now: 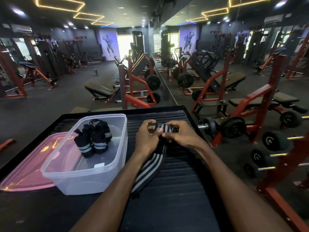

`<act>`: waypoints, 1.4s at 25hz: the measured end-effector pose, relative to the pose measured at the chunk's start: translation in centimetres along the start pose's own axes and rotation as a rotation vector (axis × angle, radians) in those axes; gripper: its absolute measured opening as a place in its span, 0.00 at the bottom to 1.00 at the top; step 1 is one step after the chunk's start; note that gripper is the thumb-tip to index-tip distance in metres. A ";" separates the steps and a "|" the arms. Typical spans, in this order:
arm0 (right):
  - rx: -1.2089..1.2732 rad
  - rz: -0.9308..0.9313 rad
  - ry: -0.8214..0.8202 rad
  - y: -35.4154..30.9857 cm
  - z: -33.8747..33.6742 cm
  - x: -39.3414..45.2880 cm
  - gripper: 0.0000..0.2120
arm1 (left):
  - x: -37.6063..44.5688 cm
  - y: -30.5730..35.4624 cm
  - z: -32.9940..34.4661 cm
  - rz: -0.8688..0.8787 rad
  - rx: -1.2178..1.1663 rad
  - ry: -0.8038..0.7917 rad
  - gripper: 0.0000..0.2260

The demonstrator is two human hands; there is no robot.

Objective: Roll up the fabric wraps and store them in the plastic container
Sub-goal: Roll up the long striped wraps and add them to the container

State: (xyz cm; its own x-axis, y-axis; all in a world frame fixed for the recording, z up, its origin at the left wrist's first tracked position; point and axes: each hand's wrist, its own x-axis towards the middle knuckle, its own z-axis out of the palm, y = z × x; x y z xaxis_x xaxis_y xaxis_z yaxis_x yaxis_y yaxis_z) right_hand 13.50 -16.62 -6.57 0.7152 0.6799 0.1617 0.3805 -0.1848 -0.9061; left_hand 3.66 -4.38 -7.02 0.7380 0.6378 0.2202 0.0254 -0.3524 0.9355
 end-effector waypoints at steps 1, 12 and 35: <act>-0.050 -0.002 0.068 0.1 -0.2 0.2 0.15 | -0.1 0.1 0.0 0.022 0.047 -0.007 0.14; -0.479 0.259 0.268 2.4 -3.6 -0.4 0.20 | -1.1 -2.0 0.9 0.043 0.791 -0.289 0.28; -0.034 -0.084 0.206 -0.2 -1.3 -0.6 0.20 | -0.3 1.6 -0.7 -0.253 -0.293 0.143 0.11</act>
State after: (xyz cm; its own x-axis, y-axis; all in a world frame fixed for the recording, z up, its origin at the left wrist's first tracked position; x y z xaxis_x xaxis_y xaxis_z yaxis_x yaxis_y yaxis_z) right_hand 13.74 -17.89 -6.00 0.7838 0.5349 0.3154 0.4605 -0.1599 -0.8731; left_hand 3.03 -4.68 -5.44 0.6313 0.7755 -0.0099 -0.0147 0.0247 0.9996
